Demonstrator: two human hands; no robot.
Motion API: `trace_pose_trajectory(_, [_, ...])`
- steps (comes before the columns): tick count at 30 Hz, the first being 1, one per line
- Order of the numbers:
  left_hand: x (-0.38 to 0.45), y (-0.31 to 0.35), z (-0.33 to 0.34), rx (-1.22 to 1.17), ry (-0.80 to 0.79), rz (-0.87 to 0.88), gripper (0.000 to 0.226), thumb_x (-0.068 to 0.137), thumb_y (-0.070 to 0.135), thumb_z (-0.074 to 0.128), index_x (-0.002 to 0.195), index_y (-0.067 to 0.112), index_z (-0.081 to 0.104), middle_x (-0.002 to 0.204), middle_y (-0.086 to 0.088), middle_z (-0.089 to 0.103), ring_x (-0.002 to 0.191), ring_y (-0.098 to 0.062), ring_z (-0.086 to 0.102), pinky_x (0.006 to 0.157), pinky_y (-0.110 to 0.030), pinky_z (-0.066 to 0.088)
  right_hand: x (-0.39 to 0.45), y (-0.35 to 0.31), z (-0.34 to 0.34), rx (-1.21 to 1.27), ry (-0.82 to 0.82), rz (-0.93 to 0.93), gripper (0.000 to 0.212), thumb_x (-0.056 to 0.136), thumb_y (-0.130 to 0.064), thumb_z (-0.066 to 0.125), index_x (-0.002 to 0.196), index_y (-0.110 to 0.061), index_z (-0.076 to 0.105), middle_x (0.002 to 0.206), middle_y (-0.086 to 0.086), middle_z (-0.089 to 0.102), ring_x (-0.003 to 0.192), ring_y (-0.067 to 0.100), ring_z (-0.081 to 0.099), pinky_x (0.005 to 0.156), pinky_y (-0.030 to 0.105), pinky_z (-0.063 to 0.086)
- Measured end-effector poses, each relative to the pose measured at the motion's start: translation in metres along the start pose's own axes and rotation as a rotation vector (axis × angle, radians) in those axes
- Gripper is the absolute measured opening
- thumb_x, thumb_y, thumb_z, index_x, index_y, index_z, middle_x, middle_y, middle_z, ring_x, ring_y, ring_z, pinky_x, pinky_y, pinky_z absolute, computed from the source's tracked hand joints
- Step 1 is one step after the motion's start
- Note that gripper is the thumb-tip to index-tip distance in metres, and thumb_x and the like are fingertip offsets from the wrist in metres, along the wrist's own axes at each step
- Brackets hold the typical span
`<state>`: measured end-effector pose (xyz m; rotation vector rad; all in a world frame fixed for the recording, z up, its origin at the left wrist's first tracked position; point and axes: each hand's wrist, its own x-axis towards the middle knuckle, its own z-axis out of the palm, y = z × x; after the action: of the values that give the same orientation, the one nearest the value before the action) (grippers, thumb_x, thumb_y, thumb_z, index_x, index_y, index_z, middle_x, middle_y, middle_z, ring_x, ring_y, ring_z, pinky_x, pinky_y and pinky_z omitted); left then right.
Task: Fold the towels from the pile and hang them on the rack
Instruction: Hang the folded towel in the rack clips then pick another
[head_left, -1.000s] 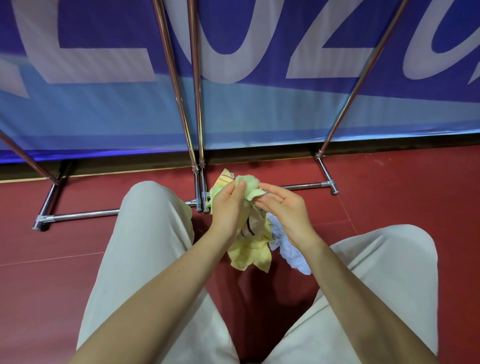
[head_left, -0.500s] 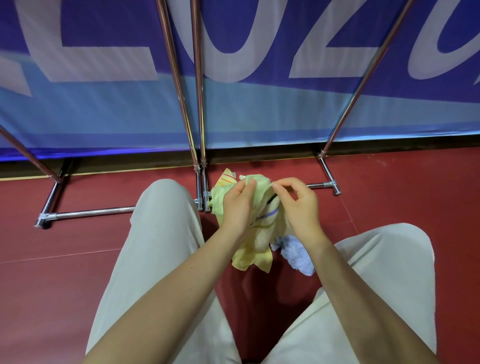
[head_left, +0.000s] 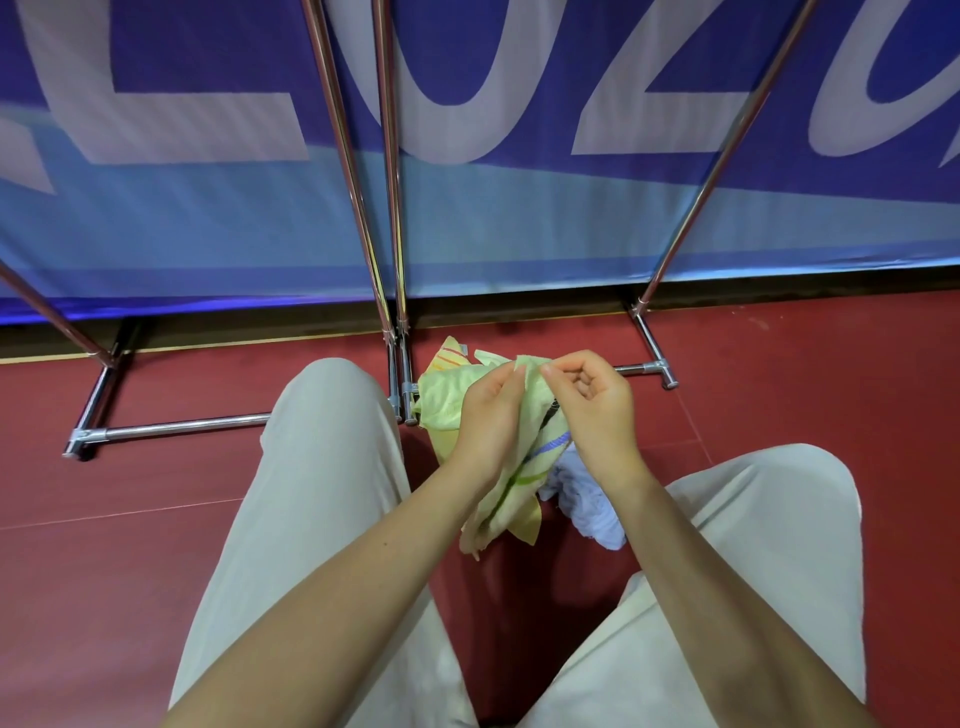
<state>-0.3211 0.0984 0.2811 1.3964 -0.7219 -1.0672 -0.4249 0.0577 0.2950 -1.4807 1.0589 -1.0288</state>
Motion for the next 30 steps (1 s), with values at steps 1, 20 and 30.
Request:
trace_pose_trajectory(1, [0.000,-0.001,0.000,0.000,-0.014,0.010,0.047,0.092,0.035,0.046,0.097,-0.011,0.057,0.087,-0.011,0.056,0.081,-0.020,0.049,0.077,-0.035,0.043,0.001,0.001,0.000,-0.008,0.011,0.001,0.014,0.089,-0.010,0.066,0.076,-0.013,0.062,0.074,0.021,0.057,0.069,0.021,0.049,0.067,0.035,0.043])
trace_pose_trajectory(20, [-0.008,-0.001,0.000,0.099,-0.041,0.096,0.024,0.100,0.020,0.051,0.106,0.008,0.071,0.097,-0.009,0.073,0.091,-0.010,0.066,0.083,-0.022,0.049,-0.001,0.006,-0.003,-0.065,0.033,0.006,0.011,0.088,-0.014,0.067,0.078,-0.012,0.065,0.080,0.025,0.061,0.069,0.018,0.051,0.065,0.030,0.044])
trace_pose_trajectory(30, [0.016,0.011,-0.023,0.184,0.241,0.186,0.024,0.099,0.016,0.042,0.090,0.007,0.062,0.090,-0.012,0.065,0.085,-0.021,0.060,0.082,-0.034,0.046,-0.008,0.020,0.005,-0.085,-0.167,0.008,0.022,0.089,-0.007,0.065,0.088,-0.028,0.062,0.073,-0.004,0.060,0.070,0.004,0.055,0.070,0.018,0.046])
